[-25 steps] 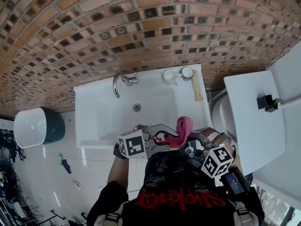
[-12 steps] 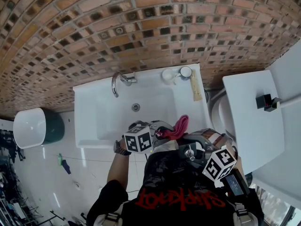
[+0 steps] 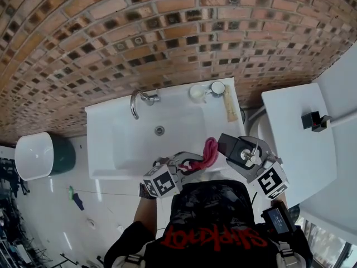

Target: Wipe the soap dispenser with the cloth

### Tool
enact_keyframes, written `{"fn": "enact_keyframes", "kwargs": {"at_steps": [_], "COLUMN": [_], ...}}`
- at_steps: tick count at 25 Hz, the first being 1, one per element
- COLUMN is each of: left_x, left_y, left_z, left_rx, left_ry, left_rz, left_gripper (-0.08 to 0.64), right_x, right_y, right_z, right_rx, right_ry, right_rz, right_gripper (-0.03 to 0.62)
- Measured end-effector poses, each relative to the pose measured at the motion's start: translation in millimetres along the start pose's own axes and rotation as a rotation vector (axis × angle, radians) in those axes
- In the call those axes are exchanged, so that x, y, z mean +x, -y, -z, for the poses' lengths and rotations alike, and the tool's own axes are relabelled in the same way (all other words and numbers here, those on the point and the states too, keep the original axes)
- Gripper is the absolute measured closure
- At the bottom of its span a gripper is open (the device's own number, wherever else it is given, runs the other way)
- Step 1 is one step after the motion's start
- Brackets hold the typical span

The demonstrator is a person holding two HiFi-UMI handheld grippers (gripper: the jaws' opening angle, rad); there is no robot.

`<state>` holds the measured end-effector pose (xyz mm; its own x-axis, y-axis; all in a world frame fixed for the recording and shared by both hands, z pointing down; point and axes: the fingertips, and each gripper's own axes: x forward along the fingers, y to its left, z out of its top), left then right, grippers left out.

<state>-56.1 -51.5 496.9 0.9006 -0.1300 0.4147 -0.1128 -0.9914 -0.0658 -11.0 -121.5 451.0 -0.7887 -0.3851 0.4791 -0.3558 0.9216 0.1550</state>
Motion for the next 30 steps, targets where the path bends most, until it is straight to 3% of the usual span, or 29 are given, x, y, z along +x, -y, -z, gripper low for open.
{"fn": "enact_keyframes", "kwargs": {"at_steps": [3,7,9,13,18,21,25,27,30], "left_x": [-6,-11,-8,-6,3,6,9,14,29], "left_y": [22,34,31,14,0,-7,-17,-18,-21], "left_z": [-34,-72,-73,-69,-57,-38,-8,12,70], "left_rx": [-0.003,-0.006,-0.011,-0.039,-0.025,-0.062,-0.088,-0.088,-0.062], "left_ry": [0.143,0.300,0.310,0.318,0.249,0.219,0.135,0.053,-0.224], "left_rz": [0.095,0.188,0.178,0.088,-0.006,-0.032,-0.082,-0.084,-0.123], "left_gripper": [0.512,0.512,0.512,0.512,0.511,0.511,0.511,0.511,0.511], "right_x": [5,21,25,29,30,27,21,15,5], "right_y": [14,0,-8,-24,-21,-18,-18,-16,-13], "right_z": [24,29,28,24,28,31,17,-1,-30], "right_rx": [-0.001,0.018,0.027,0.029,0.010,0.024,0.088,0.122,0.185], "right_ry": [-0.122,-0.119,-0.118,-0.106,-0.144,-0.153,-0.077,0.002,0.129], "right_rz": [0.070,0.004,-0.035,-0.100,-0.084,-0.076,-0.099,-0.119,-0.143], "right_gripper": [0.288,0.288,0.288,0.288,0.288,0.288,0.288,0.288,0.288]}}
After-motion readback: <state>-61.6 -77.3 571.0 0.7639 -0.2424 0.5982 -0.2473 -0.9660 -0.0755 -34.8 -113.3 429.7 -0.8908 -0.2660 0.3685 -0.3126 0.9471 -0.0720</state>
